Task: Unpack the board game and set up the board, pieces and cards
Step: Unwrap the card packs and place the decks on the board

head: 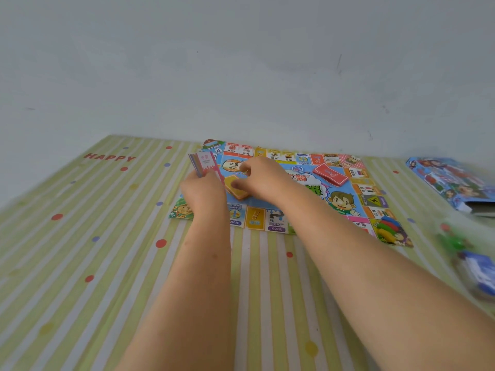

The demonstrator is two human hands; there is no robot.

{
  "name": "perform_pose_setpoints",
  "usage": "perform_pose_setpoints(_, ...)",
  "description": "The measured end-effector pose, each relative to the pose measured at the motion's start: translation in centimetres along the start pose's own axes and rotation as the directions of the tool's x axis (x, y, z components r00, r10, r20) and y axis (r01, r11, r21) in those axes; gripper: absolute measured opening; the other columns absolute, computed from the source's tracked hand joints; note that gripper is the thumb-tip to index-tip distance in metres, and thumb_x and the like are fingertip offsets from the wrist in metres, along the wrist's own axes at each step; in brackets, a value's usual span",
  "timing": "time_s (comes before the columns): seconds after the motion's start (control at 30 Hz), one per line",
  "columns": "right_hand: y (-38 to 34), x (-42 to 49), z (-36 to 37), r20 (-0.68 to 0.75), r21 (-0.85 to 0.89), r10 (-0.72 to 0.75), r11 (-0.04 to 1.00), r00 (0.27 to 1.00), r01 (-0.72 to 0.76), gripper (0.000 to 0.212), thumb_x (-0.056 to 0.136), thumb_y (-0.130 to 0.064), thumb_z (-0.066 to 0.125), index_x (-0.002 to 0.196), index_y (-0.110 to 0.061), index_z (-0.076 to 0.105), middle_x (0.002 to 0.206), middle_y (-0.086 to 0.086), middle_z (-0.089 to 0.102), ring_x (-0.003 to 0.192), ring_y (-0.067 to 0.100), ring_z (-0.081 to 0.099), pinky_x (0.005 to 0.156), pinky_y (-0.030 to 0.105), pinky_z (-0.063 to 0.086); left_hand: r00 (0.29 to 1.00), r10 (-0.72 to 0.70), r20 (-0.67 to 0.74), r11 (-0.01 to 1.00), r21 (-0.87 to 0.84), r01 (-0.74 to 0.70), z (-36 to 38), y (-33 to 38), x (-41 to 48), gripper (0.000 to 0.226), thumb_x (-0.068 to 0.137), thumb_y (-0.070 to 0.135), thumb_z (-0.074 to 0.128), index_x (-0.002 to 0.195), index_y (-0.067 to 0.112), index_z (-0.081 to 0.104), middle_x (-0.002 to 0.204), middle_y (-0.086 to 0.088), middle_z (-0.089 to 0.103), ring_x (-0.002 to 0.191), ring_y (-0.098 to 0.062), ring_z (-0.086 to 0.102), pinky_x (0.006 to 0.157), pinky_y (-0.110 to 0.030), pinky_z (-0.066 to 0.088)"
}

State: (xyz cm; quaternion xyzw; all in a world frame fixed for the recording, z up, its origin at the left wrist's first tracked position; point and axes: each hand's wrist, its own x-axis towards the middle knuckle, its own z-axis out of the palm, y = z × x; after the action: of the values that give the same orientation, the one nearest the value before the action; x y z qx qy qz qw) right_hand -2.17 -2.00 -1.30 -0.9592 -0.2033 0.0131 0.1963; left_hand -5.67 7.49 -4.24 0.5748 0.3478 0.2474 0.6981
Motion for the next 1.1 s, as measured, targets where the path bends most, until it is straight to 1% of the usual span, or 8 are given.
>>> perform_pose_setpoints(0.13,1.5,-1.3,-1.3,-0.142,0.215,0.035,0.977,0.989,-0.004,0.039,0.094,-0.023,0.058,0.132,-0.013,0.058,0.128,0.006,0.061,0.108,0.018,0.059,0.086,0.026,0.042,0.988,0.006,0.155,0.999,-0.044,0.000,0.5,0.4,-1.3,0.030,0.093,0.006,0.048,0.070,0.022,0.057,0.073,-0.003,0.064,0.077,-0.026,0.065,0.075,-0.039,0.056)
perform_pose_setpoints(0.33,3.7,-4.8,-3.1,-0.270,0.433,0.134,0.901,0.954,-0.004,0.030,0.093,-0.020,0.056,0.122,-0.018,0.064,0.111,-0.004,0.064,0.084,0.005,0.057,0.065,0.013,0.039,0.916,-0.023,0.401,0.996,-0.066,0.053,1.0,0.7,-3.0,0.011,0.095,0.005,0.051,0.091,0.011,0.060,0.092,-0.014,0.069,0.079,-0.027,0.069,0.061,-0.029,0.060)
perform_pose_setpoints(0.47,5.7,-6.8,-3.9,-0.279,0.500,0.188,0.865,0.942,-0.025,0.027,0.092,-0.023,0.060,0.119,-0.020,0.065,0.102,-0.006,0.064,0.078,-0.002,0.055,0.063,0.013,0.038,0.817,-0.047,0.574,0.994,-0.054,0.095,1.4,0.6,-4.3,0.014,0.095,0.002,0.053,0.106,0.002,0.060,0.094,-0.017,0.070,0.085,-0.030,0.070,0.065,-0.030,0.061)
perform_pose_setpoints(0.67,7.7,-7.7,-3.7,-0.285,0.664,0.309,0.747,0.908,-0.046,0.029,0.083,-0.036,0.072,0.105,-0.017,0.071,0.092,-0.002,0.068,0.081,0.009,0.063,0.069,0.023,0.047,0.597,-0.116,0.794,0.991,0.054,0.121,1.9,0.4,-6.2,0.019,0.094,0.004,0.054,0.112,0.001,0.060,0.104,-0.020,0.071,0.090,-0.029,0.072,0.068,-0.031,0.061)
perform_pose_setpoints(0.77,8.4,-7.8,-3.8,-0.246,0.721,0.333,0.690,0.910,-0.058,0.025,0.080,-0.032,0.077,0.095,-0.012,0.072,0.076,-0.007,0.067,0.056,-0.007,0.057,0.055,0.014,0.041,0.504,-0.130,0.854,0.991,0.093,0.098,2.0,0.3,-6.8,0.021,0.096,0.004,0.052,0.114,-0.001,0.060,0.106,-0.020,0.070,0.090,-0.028,0.072,0.068,-0.030,0.061)
perform_pose_setpoints(0.83,8.9,-7.9,-4.1,-0.224,0.743,0.339,0.666,0.914,-0.065,0.021,0.080,-0.023,0.077,0.091,-0.006,0.071,0.065,-0.011,0.060,0.043,-0.008,0.050,0.046,0.009,0.036,0.457,-0.155,0.876,0.987,0.121,0.103,2.1,0.2,-6.9,0.021,0.096,0.005,0.052,0.114,-0.001,0.060,0.107,-0.018,0.071,0.095,-0.029,0.071,0.073,-0.032,0.060)
perform_pose_setpoints(0.97,9.4,-8.1,-4.5,-0.215,0.748,0.334,0.661,0.918,-0.066,0.016,0.083,-0.015,0.074,0.088,-0.001,0.070,0.059,-0.009,0.058,0.038,-0.006,0.049,0.040,0.007,0.034,0.395,-0.200,0.897,0.974,0.139,0.178,2.2,0.4,-6.9,0.017,0.097,0.007,0.049,0.108,0.002,0.061,0.103,-0.017,0.072,0.094,-0.031,0.070,0.079,-0.037,0.059)
perform_pose_setpoints(1.1,9.7,-8.1,-4.5,-0.198,0.750,0.331,0.657,0.923,-0.075,0.009,0.084,-0.017,0.073,0.086,-0.008,0.071,0.058,-0.013,0.061,0.040,-0.006,0.051,0.050,0.014,0.039,0.399,-0.222,0.890,0.962,0.132,0.239,2.2,0.4,-7.0,0.017,0.099,0.005,0.043,0.103,0.004,0.060,0.092,-0.013,0.074,0.086,-0.027,0.072,0.077,-0.040,0.059)
